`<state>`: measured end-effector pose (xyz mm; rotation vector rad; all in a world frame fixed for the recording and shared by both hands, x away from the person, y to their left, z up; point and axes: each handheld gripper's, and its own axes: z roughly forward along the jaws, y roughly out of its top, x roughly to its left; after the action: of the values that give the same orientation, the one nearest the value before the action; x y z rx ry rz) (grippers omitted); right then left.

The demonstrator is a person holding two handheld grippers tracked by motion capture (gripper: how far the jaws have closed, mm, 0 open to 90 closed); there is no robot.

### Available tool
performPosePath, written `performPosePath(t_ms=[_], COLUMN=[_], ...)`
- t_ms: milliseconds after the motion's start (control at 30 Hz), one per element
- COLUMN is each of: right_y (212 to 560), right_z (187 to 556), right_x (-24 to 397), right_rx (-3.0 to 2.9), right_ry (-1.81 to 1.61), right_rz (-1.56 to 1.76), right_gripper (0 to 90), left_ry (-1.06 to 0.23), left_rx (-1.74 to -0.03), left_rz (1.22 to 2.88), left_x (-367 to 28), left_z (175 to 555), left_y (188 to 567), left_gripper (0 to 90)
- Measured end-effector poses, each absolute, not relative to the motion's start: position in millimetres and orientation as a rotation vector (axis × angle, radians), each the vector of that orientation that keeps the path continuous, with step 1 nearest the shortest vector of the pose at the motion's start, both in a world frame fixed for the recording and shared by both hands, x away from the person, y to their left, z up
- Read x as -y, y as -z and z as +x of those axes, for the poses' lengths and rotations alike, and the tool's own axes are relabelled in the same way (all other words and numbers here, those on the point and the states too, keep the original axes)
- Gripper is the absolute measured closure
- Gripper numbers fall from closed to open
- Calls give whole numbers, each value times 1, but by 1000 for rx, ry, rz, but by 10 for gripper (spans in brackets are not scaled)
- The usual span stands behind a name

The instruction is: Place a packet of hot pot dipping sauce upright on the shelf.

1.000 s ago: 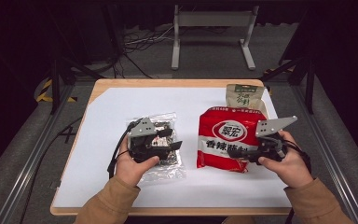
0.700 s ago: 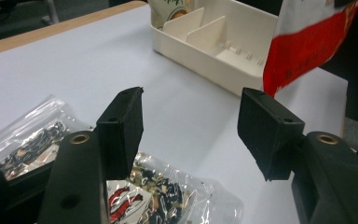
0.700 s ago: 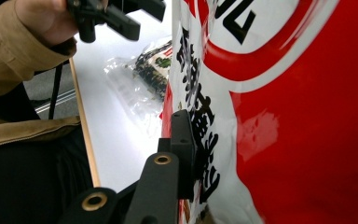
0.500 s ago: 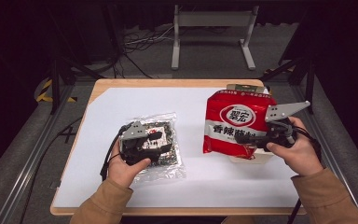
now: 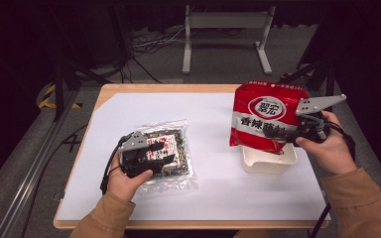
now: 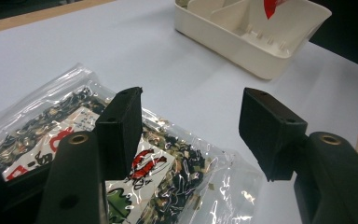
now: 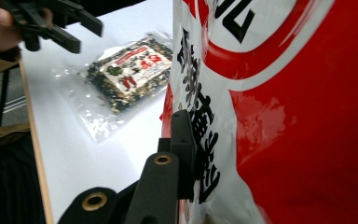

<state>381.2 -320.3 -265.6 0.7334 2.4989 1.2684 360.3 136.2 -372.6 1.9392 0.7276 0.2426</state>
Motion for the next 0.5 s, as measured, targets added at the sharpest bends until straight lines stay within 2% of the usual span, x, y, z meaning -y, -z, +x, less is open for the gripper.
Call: performPosePath(t_ms=[500], right_y=[262], right_z=[414], right_x=[353], right_rx=[-2442], right_ry=[-1219], right_rz=[791], right_gripper=[832], left_ry=[-287], left_rx=[-821], left_rz=[1936], left_x=[-162], left_z=[358], left_y=[382], left_gripper=[372])
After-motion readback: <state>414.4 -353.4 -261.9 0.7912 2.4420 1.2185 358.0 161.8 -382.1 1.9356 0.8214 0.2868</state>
